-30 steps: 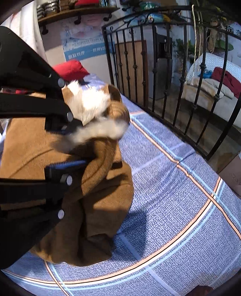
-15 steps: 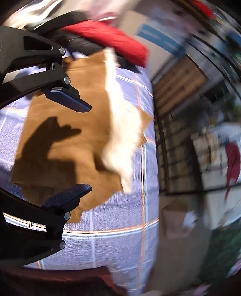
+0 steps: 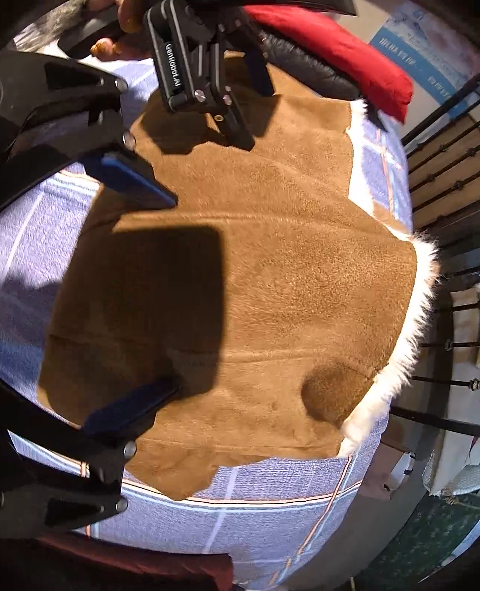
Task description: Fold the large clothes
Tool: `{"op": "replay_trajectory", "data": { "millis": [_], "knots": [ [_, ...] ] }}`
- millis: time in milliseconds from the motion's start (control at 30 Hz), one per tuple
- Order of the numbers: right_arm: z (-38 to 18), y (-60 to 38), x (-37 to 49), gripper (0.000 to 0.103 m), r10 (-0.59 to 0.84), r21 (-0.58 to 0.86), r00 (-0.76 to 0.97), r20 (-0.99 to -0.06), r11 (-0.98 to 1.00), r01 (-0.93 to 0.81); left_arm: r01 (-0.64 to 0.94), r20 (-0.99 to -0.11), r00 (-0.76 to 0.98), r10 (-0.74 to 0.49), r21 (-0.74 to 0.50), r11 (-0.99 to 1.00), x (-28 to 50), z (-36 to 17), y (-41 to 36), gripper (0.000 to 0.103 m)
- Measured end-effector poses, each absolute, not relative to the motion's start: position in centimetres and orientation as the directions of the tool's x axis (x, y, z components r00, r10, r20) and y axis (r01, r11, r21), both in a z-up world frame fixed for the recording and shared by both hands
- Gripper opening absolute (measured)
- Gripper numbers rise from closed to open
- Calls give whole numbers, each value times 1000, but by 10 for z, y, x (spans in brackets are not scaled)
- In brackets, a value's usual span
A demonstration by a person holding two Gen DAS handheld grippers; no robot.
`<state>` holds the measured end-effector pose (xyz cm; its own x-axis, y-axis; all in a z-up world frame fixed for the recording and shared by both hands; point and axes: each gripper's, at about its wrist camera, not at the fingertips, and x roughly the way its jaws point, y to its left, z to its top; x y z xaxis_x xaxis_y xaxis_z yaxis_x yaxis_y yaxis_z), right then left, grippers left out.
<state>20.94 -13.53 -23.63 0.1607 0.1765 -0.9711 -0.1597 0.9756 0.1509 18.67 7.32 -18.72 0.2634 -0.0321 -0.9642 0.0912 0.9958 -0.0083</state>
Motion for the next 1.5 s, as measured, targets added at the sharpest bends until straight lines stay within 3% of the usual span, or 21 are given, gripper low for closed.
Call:
{"op": "replay_trajectory", "data": {
  "millis": [100,800,1167,1500],
  "knots": [
    [-256,-136,225,99,178,167,76,-981,977,-134,14,-979,190,-77,-76,997,215,-203,88,98],
    [-274,-123,242,99,152,146,39,-988,981,-125,87,-983,181,-34,-19,996,234,-224,76,99],
    [-260,-125,211,99,144,124,147,-979,983,-138,106,-975,220,18,42,993,207,-198,63,97],
    [-228,-143,182,98,182,168,211,-960,982,-81,107,-954,295,-57,-26,994,163,-147,72,97]
  ]
}}
